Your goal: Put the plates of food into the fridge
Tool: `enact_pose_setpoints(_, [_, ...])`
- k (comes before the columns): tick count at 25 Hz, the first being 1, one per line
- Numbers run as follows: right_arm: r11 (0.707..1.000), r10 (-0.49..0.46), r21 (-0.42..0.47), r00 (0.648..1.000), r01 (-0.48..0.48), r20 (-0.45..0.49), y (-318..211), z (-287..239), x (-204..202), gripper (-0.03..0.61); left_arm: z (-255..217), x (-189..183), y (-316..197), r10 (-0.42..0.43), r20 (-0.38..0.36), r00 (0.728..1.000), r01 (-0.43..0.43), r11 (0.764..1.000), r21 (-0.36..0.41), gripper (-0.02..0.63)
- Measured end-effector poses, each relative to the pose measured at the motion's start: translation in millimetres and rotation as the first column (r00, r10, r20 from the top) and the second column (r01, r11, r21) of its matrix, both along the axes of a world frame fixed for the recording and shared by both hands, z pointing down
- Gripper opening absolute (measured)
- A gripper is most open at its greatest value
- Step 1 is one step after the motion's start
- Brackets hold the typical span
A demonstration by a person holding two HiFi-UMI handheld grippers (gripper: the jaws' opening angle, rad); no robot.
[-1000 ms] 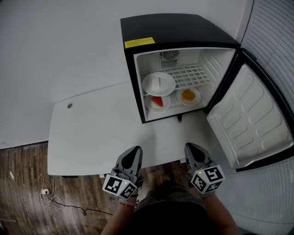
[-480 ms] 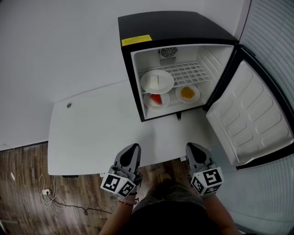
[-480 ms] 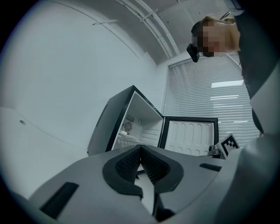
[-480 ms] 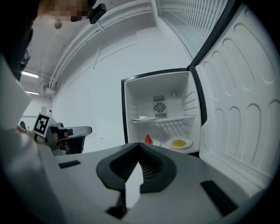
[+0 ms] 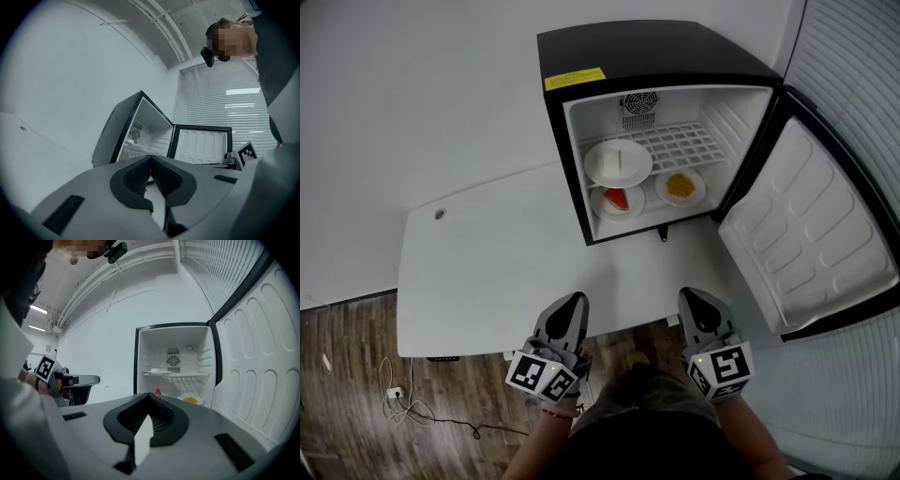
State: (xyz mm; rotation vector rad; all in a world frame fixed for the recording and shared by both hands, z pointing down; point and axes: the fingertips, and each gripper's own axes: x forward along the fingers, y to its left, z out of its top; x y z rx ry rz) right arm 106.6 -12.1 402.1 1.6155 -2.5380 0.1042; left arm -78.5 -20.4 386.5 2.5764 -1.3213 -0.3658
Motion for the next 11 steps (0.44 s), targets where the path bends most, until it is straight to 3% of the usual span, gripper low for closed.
enact_pose_setpoints(11, [0.989, -0.045, 0.130, 0.986, 0.067, -0.162, 10, -24, -23, 0.003, 5, -11, 9, -0.026, -0.008, 1.000, 0.026, 1.000, -0.017, 0.006])
